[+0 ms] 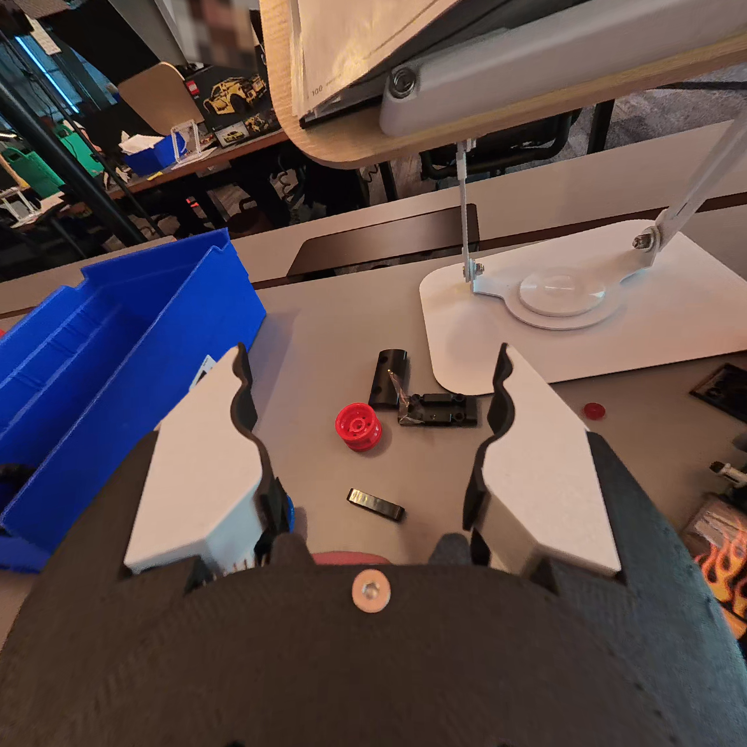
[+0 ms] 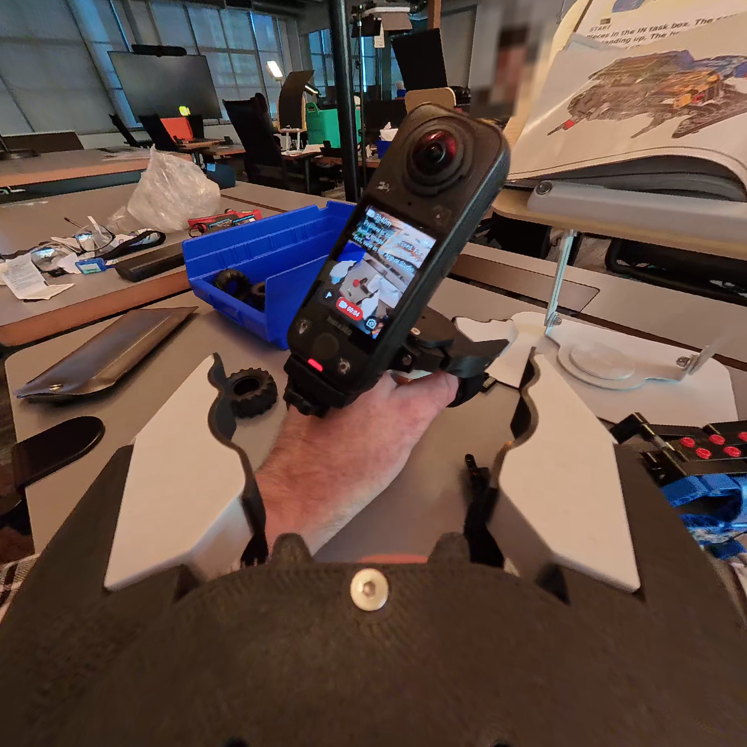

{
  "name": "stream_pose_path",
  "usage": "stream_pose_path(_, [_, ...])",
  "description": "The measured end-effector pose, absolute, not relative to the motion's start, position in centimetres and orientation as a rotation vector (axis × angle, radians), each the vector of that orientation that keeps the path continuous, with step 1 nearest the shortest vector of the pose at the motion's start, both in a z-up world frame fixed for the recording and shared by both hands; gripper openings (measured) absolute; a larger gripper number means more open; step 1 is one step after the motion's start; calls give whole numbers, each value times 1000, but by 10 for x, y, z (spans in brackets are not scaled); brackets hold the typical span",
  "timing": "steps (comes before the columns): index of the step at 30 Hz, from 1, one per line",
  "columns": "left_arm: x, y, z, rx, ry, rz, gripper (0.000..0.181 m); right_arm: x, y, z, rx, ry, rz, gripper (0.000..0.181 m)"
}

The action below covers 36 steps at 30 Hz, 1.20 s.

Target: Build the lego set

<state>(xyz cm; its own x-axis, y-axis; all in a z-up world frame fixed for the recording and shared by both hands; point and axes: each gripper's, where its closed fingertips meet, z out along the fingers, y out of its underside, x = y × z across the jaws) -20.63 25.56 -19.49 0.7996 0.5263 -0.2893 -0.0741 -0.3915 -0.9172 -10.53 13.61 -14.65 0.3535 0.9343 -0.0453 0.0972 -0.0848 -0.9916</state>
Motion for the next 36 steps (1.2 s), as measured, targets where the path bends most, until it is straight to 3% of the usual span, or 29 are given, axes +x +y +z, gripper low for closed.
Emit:
stream_pose_path(9, [-227, 232, -191, -1851, -469, 514, 112, -99, 147, -110, -1397, -936, 945, 134])
stream_pose_path(16, [-223, 149, -136, -1727, -458, 470, 109, -103, 209, -92, -1437, -811, 905, 126])
stream_pose_path(25, [-80, 104, -96, -1670, -187, 331, 113, -145, 246, -141, -1580, -813, 792, 124])
stream_pose_path(36, [-30, 148, -144, -1770, -108, 273, 124, -155, 239, -174, -1596, -919, 699, 127])
